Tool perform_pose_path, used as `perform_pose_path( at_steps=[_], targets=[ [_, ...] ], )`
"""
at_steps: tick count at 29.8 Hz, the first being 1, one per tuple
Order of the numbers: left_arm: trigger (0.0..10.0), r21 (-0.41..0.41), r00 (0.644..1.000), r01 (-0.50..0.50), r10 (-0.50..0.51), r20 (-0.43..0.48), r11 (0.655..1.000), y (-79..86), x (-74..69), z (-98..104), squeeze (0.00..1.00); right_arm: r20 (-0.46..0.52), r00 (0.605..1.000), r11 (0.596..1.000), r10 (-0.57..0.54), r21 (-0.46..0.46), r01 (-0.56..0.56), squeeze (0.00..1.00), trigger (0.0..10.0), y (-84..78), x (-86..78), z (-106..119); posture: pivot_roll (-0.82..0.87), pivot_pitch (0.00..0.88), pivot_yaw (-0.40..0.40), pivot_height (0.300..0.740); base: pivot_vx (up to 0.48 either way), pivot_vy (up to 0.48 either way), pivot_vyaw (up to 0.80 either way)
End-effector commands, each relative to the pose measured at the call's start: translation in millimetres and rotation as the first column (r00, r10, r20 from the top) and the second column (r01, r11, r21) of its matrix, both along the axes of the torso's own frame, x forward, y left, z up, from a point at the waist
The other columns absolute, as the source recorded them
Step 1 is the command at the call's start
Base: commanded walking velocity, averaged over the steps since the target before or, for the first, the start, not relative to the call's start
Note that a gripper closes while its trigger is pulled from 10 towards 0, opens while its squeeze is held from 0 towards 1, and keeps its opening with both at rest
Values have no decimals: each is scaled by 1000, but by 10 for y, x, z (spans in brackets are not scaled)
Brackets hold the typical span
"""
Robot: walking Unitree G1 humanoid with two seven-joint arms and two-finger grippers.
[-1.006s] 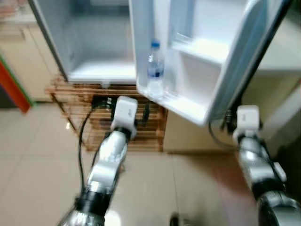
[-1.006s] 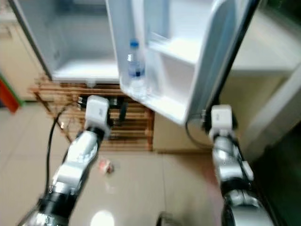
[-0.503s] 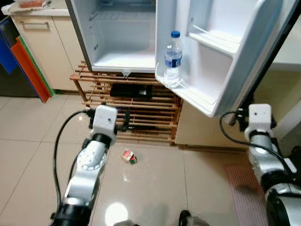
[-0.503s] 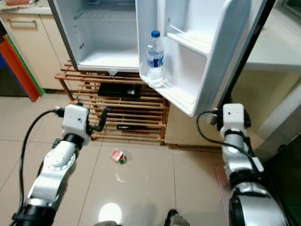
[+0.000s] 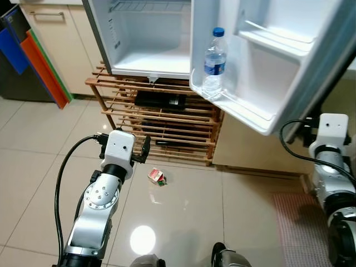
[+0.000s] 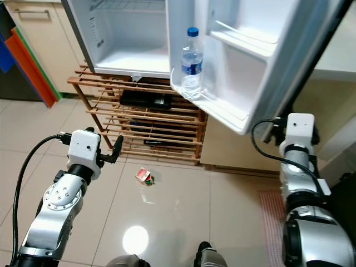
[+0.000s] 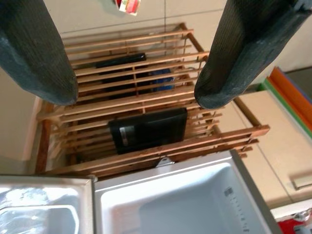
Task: Restocking fridge
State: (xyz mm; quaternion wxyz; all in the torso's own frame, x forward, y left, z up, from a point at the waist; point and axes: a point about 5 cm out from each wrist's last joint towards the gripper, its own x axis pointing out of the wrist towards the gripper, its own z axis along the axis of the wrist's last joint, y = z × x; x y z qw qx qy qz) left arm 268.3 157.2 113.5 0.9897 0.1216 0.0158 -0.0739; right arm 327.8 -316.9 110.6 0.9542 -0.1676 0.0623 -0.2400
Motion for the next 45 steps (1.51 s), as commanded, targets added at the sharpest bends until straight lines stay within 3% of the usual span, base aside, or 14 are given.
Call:
perform_pose_path(
  at_steps=[1,11,18,21,23,24,25,26,28,30,35,40,43,45],
  targets=[
    [10000,9,1000,6,-6,-7,1000,30,-40,16,0,23,998,998,-57,-19,57,0,10000,-107,28,143,253,172,54,740,0,0,0],
    [10000,6,1000,-10,10,-23,1000,40,-94,15,0,34,999,994,39,105,-43,0,10000,99,-42,-116,243,194,47,740,0,0,0],
    [10000,-2,999,5,-5,-32,1000,-12,-63,13,0,182,938,918,296,217,-331,0,10000,681,-19,-157,214,200,46,740,0,0,0],
    [10000,-10,999,13,-13,-32,1000,-49,-45,12,0,262,821,765,506,302,-568,0,10000,1202,-97,-119,196,196,37,740,0,0,0],
    [10000,-18,999,15,-16,-32,1000,-70,-39,3,0,329,688,533,648,449,-717,0,10000,1608,-253,-64,191,192,33,740,0,0,0],
    [10000,-18,999,15,-16,-32,1000,-70,-39,3,0,329,688,533,648,449,-717,0,10000,1608,-253,-64,191,192,33,740,0,0,0],
    [10000,-23,999,16,-16,-32,1000,-81,-33,2,0,359,603,403,712,495,-770,0,10000,1773,-363,-18,187,189,29,740,0,0,0],
    [10000,-23,999,16,-16,-32,1000,-81,-33,2,0,359,603,403,712,495,-770,0,10000,1773,-363,-18,187,189,29,740,0,0,0],
    [10000,-30,999,16,-17,-31,999,-102,-19,-1,0,389,468,206,793,552,-808,0,10000,1918,-568,27,179,180,22,740,0,0,0],
    [10000,-35,999,16,-17,-29,999,-114,-14,-5,0,353,424,150,834,594,-791,0,10000,1837,-687,-70,179,176,20,740,0,0,0],
    [10000,-45,1000,17,-18,-24,999,-142,19,-6,0,199,399,173,895,669,-723,0,10000,1552,-894,-299,174,160,8,740,0,0,0],
    [10000,-59,1000,18,-19,-20,998,-178,35,-11,0,-65,400,321,914,720,-616,0,10000,1256,-1102,-697,166,149,-4,740,0,0,0],
    [10000,-63,1000,20,-21,-22,998,-203,38,-24,0,-151,477,435,866,697,-570,0,10000,1130,-1047,-791,165,145,-9,740,0,0,0],
    [10000,-63,999,19,-20,-24,998,-217,41,-40,0,-200,601,576,774,619,-535,0,10000,1002,-894,-792,162,142,-10,740,0,0,0]
  ],
)
